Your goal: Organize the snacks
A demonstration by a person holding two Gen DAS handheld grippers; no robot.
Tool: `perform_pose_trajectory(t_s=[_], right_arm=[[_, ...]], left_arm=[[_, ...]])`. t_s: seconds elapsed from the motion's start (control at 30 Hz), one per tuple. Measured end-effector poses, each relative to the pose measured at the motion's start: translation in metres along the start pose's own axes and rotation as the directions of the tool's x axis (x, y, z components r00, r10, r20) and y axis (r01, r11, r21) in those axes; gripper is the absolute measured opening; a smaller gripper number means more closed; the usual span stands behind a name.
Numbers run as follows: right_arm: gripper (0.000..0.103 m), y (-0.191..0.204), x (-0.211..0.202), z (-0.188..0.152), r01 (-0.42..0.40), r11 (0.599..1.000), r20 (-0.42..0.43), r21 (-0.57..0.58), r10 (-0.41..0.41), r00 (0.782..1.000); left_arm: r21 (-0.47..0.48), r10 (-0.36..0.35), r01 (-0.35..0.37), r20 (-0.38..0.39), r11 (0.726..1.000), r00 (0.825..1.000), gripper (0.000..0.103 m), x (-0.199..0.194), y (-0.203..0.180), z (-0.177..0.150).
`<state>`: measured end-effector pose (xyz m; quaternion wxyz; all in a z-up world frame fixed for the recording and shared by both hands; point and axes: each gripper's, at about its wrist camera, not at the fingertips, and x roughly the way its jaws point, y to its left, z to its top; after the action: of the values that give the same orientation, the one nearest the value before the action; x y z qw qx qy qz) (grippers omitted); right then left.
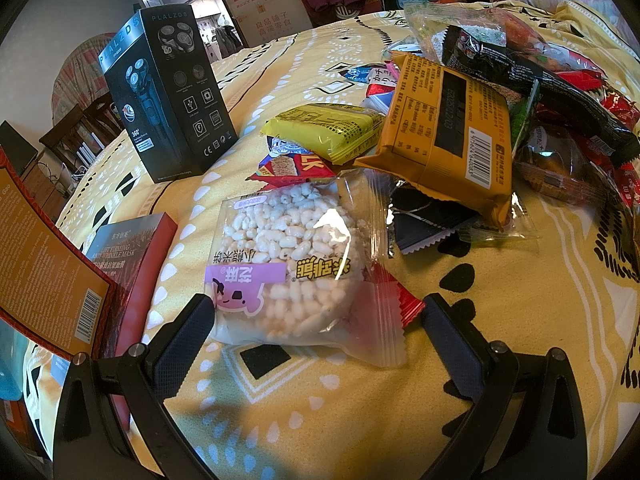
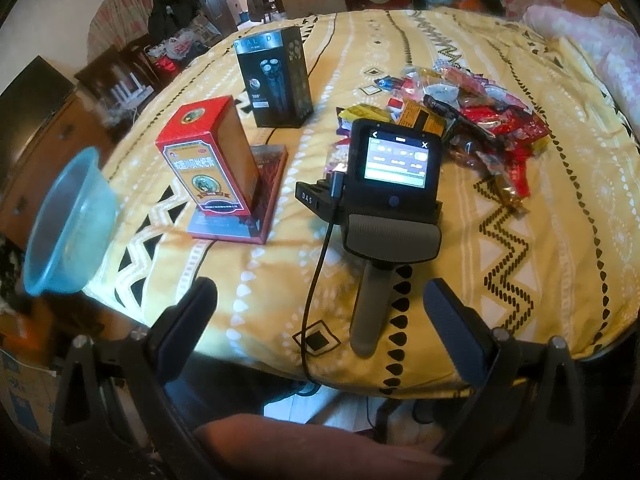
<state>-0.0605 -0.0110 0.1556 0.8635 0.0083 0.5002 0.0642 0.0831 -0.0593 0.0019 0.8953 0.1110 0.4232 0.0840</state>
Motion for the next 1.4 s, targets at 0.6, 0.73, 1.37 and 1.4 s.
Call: perform_pose_trajectory(t_s=[0.6,0.73,1.37,1.4], right_arm=[[0.103,-0.0026,0.0033,-0.0014,0.023,1.0,-0.021,0.006,-0.023,1.0],[0.103,-0.0024,0.0029,-0.0023,0.038,0.999,-0.024,0.008,-0.037,0.999],[0.103,-0.0015,-0.0034,-0.0016,0.056,0.998,-0.005,0.019,-0.056,0.998],[0.103,-0.0014,-0.0037,-0.0017,0.058,0.998,-0.005,0.019,-0.058,0.998]], left_arm=[[0.0,0.0,0.0,0.0,1.0,1.0,0.103,-0.0001,-0.0001,-0.0002],[0.0,0.0,0.0,0.0,1.0,1.0,0.103,-0.0001,-0.0001,-0.0002],[0.0,0.0,0.0,0.0,1.0,1.0,0.103,-0.0001,0.0,-0.0002],[0.0,0.0,0.0,0.0,1.0,1.0,0.103,-0.0002,0.0,-0.0001]])
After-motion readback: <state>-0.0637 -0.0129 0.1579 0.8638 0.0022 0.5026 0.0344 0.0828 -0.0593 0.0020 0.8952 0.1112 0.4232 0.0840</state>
